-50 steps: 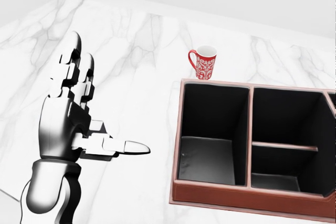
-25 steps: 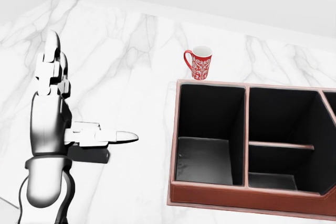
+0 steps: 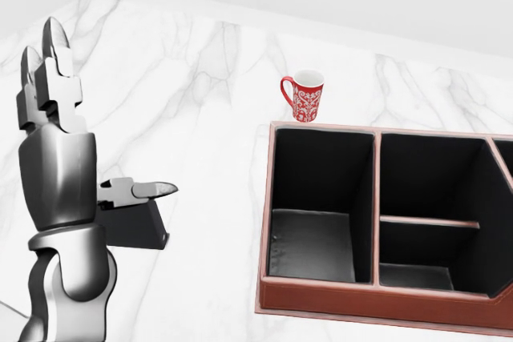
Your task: Pick up the book and place it in the left compartment of the caddy.
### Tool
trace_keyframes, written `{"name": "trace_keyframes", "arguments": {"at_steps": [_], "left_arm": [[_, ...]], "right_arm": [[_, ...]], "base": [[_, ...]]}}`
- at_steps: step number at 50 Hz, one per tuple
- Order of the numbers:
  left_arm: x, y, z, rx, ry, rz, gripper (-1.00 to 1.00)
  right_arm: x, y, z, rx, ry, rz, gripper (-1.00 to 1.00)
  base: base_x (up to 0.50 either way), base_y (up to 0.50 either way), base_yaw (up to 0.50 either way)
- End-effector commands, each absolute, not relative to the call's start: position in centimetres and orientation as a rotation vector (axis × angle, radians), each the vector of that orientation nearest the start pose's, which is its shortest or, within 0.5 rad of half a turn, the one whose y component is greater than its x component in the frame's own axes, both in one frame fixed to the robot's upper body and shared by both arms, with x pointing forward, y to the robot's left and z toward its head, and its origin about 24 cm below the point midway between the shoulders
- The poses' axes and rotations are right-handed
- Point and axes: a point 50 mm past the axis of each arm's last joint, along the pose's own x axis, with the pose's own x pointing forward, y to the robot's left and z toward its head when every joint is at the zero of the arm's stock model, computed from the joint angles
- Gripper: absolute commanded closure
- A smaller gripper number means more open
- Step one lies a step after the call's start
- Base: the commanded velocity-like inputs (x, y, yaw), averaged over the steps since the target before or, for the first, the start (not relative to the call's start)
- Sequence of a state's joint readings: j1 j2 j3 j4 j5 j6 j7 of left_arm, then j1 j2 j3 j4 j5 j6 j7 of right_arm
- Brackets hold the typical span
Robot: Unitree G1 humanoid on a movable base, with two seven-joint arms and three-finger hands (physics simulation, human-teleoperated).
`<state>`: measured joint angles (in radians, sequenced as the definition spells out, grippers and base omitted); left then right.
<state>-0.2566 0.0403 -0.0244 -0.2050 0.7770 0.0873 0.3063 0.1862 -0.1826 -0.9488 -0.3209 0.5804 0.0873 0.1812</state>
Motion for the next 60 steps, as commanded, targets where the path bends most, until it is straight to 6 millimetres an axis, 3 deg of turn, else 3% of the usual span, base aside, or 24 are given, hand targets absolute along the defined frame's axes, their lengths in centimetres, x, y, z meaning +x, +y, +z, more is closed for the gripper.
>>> {"name": "trace_keyframes", "arguments": {"at_steps": [1, 18, 29, 46, 60], "left_arm": [[28.2, 14.3, 15.9, 1.022, -0.551, 0.459, -1.00], [28.8, 14.8, 15.6, 1.302, -0.562, 0.508, -1.00], [29.5, 14.6, 14.2, 1.467, -0.555, 0.460, -1.00], [29.7, 14.4, 12.2, 1.455, -0.516, 0.423, -1.00], [29.7, 14.3, 12.1, 1.438, -0.511, 0.418, -1.00]], "right_arm": [[12.2, -36.2, 12.5, 0.128, -0.382, -0.633, -1.00], [12.3, -36.1, 12.4, 0.122, -0.375, -0.636, -1.00], [12.5, -36.1, 12.2, 0.118, -0.358, -0.638, -1.00], [12.5, -36.1, 12.3, 0.099, -0.357, -0.642, -1.00], [12.4, -36.1, 12.4, 0.100, -0.362, -0.638, -1.00]], "base": [[0.00, 0.00, 0.00], [0.00, 0.00, 0.00], [0.00, 0.00, 0.00], [0.00, 0.00, 0.00], [0.00, 0.00, 0.00]]}}
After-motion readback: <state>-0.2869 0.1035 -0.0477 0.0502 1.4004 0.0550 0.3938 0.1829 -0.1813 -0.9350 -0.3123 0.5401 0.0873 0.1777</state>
